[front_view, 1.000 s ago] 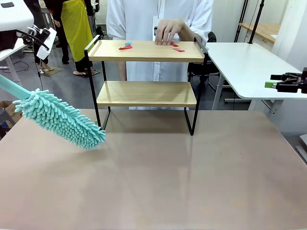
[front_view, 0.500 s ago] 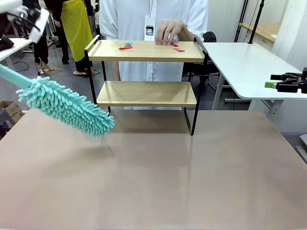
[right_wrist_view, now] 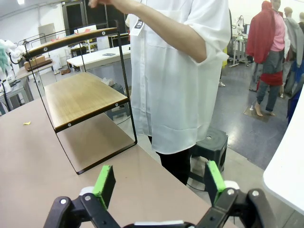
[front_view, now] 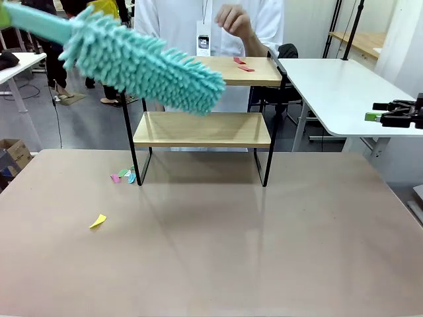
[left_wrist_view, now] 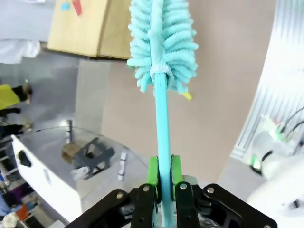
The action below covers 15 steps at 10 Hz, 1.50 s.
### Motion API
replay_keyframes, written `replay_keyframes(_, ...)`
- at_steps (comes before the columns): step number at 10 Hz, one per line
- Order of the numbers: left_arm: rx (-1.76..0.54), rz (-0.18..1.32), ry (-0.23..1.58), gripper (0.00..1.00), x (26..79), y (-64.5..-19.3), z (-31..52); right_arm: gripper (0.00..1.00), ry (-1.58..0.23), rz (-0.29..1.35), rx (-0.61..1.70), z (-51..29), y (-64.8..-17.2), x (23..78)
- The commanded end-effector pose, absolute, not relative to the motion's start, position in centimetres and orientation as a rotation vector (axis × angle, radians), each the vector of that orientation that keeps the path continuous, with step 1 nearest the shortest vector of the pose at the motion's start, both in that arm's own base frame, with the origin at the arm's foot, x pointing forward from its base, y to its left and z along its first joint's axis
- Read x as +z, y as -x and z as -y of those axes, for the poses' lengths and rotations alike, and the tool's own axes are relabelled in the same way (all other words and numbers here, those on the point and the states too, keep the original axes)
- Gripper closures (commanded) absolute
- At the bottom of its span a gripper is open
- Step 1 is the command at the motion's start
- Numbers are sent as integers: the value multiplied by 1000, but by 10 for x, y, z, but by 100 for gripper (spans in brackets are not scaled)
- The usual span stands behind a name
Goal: Clean the shelf.
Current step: Clean the specific section of the Shelf indicated by the human with the Duster.
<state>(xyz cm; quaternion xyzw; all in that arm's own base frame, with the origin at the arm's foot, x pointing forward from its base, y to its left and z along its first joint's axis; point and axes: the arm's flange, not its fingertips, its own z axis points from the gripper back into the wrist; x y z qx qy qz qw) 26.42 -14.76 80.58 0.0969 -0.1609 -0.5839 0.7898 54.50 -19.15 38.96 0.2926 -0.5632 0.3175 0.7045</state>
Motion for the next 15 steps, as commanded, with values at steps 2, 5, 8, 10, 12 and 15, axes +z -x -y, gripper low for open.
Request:
replay_keyframes(2, -991, 426, -111, 87, 861, -258, 185, 0, -651, 1257, 711, 189, -545, 393)
replay_keyframes(5, -645, 471, -82, 87, 894, -246, 261, 0, -651, 1257, 711, 189, -545, 393)
replay_keyframes(8, -548, 499, -75, 87, 906, -251, 337, 0, -651, 1257, 711, 189, -545, 393)
replay_keyframes(10, -561, 493, -32, 87, 882, -242, 311, 0, -651, 1257, 711, 189, -545, 393)
replay_keyframes(12, -561, 493, -32, 87, 882, -242, 311, 0, -651, 1257, 711, 189, -545, 393)
replay_keyframes(15, -507, 500, -15, 87, 874, -243, 349, 0, -651, 1257, 711, 189, -545, 393)
